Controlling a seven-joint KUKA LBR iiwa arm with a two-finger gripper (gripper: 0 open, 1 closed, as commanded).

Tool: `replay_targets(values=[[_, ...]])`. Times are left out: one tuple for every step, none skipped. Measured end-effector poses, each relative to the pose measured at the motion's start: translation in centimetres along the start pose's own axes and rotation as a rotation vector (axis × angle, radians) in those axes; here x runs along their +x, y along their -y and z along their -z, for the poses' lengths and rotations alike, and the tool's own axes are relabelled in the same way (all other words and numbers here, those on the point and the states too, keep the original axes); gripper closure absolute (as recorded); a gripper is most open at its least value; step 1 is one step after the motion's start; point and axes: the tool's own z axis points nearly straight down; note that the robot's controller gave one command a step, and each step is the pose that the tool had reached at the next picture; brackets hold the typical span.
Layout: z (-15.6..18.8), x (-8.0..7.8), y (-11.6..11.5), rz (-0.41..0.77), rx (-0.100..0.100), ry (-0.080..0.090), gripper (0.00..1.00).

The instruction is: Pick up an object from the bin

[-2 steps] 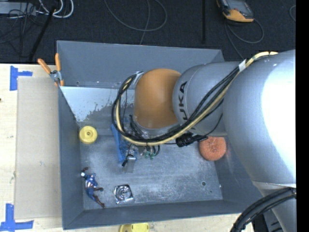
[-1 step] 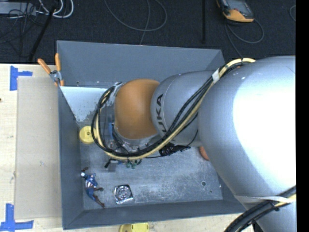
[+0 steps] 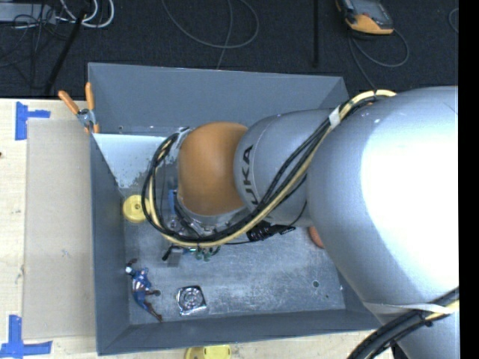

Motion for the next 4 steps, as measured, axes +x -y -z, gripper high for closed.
replay_targets(values=[[0.0,0.0,0.0,-0.001,0.000,0.000,0.00],[2.8,2.9,5.6,0.048,0.001,-0.005,0.00],[5.1,0.3,7.1,0.045,0.004,-0.001,0.00],[8.4,-3.5,1.3,-0.022,0.000,0.001,0.00]])
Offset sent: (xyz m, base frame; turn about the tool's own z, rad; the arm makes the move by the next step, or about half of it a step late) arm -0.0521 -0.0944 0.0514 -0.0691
